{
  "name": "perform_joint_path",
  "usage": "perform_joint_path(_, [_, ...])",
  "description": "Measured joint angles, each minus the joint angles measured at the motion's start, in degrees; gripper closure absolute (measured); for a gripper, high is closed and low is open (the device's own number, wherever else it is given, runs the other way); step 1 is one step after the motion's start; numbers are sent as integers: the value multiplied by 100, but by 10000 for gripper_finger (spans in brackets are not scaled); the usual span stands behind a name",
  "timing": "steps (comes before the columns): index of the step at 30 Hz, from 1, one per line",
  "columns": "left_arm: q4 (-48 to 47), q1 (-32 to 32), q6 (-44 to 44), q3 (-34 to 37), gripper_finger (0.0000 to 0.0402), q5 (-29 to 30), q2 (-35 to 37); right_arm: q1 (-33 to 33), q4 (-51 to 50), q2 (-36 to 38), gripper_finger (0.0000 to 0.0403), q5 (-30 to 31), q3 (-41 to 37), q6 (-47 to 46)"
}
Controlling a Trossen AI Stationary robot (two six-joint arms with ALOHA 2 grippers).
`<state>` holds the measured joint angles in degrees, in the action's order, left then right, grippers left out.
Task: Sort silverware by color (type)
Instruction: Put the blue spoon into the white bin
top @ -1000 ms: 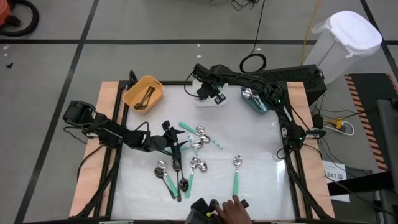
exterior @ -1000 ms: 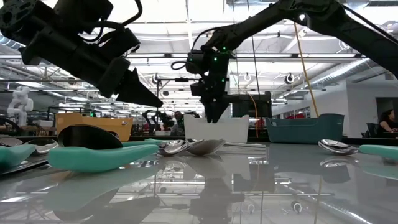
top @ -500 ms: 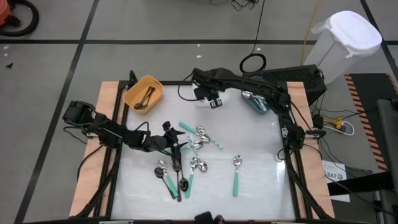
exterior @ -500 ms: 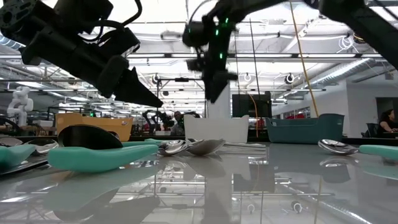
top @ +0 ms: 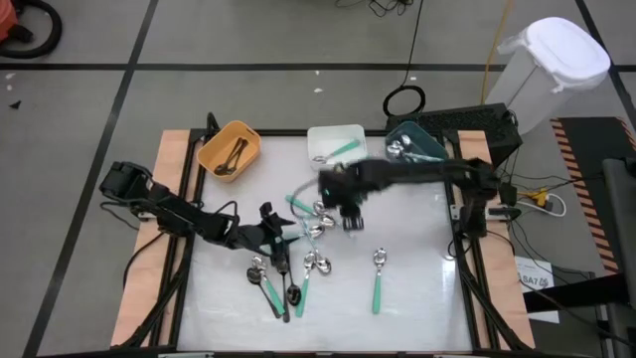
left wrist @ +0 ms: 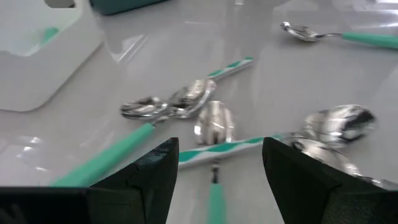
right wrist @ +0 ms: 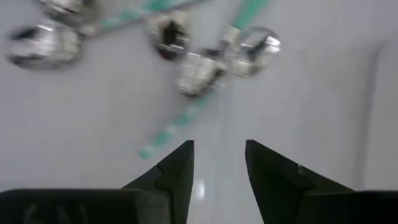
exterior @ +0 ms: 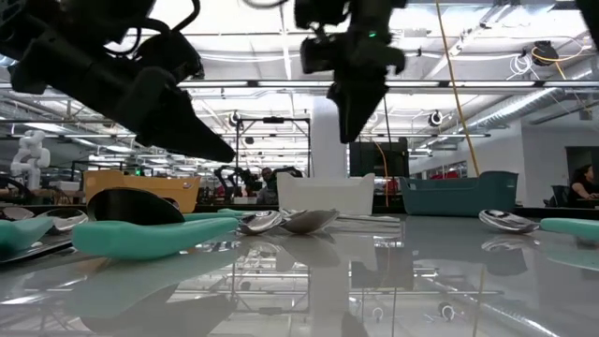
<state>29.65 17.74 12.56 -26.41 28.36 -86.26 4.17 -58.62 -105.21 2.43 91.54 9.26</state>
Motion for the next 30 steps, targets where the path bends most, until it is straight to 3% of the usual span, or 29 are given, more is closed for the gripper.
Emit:
perform_joint_path(7, [2, 408, 375, 0, 170, 2, 0, -959, 2473, 1056, 264, 343, -2209, -1705])
perform_joint_path(12, [6, 702, 680, 0, 170, 7, 0, -1538, 3913, 1218, 264, 791, -3396, -2675])
perform_joint_path(18, [-30, 999, 907, 0, 170, 304, 1, -2200, 4550, 1218, 264, 2029, -3750, -3742])
perform_joint_path(24, [-179, 1098, 946, 0, 170, 464, 0, -2836, 5467, 1063, 264, 3209, -3748, -3887])
perform_joint_path(30, [-176, 966, 920, 0, 170, 472, 0, -3163, 5685, 776, 264, 3467, -3748, -4391])
